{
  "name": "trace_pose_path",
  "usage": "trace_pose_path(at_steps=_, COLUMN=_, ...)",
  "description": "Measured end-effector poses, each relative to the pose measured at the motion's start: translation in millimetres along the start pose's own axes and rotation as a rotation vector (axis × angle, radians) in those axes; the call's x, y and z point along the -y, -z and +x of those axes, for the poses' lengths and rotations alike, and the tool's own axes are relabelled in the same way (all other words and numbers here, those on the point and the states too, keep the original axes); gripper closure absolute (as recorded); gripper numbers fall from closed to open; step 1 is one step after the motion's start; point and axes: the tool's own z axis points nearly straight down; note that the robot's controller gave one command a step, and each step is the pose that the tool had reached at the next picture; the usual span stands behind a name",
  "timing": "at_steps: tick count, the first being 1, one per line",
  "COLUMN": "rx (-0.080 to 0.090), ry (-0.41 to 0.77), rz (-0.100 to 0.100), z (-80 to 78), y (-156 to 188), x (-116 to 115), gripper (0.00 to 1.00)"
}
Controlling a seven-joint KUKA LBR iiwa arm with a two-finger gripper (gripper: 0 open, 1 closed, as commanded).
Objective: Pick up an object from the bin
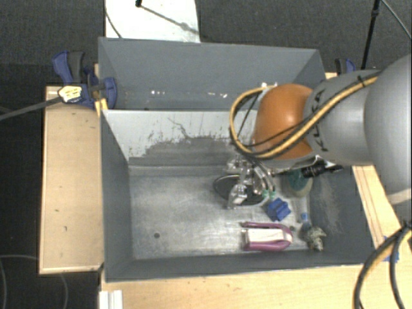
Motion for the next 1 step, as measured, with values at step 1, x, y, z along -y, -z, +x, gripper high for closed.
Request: trace_pose_path(at_steps=1, rx=-0.003, ry=-0.003, rz=0.002, z=-3.5, y=92.2, x=-0.7, gripper=1.0)
